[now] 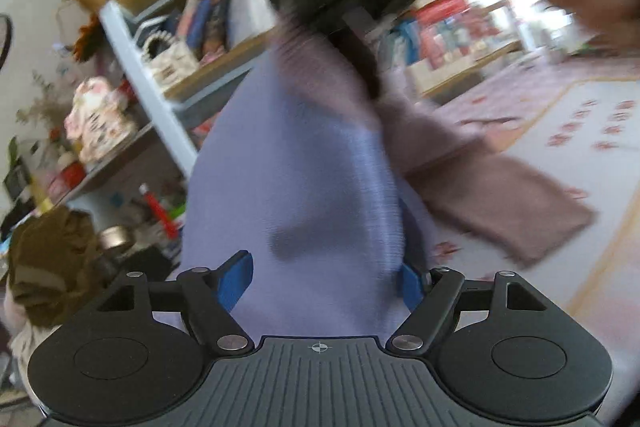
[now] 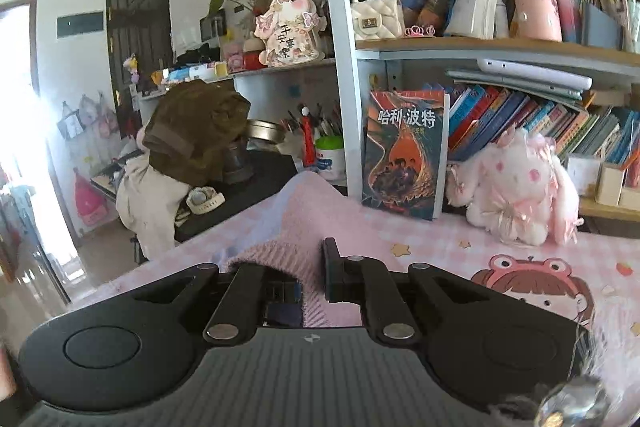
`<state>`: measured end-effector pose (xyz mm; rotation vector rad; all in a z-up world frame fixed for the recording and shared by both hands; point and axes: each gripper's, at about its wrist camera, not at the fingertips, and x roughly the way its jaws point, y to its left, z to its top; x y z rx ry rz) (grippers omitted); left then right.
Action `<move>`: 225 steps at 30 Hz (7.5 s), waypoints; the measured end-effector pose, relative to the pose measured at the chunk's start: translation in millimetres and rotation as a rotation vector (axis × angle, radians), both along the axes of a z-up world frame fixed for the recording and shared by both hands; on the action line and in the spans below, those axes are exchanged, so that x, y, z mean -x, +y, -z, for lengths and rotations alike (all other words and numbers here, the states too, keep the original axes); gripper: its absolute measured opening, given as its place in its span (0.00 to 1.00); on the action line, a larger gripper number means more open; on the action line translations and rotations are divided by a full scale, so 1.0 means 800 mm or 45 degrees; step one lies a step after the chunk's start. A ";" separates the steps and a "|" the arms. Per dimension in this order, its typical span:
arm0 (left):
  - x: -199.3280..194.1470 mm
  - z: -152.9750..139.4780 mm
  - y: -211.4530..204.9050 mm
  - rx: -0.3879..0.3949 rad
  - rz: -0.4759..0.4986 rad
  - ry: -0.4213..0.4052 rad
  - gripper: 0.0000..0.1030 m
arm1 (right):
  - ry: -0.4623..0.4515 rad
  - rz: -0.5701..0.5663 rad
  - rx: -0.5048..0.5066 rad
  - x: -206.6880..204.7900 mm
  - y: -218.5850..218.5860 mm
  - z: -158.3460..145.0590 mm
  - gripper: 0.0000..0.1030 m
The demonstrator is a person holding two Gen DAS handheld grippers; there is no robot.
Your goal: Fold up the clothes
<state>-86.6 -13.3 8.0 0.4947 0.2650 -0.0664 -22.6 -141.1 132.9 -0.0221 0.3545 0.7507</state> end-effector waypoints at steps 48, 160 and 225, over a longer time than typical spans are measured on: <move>-0.019 -0.205 0.070 0.286 0.316 -0.256 0.09 | -0.964 0.528 0.315 0.063 -0.145 -0.135 0.06; 0.013 0.050 0.098 -0.086 0.001 0.411 0.03 | 0.131 0.490 0.279 0.037 -0.152 0.185 0.49; 0.016 0.023 0.066 0.676 0.007 0.511 0.28 | 0.228 0.639 0.206 0.076 -0.225 0.176 0.30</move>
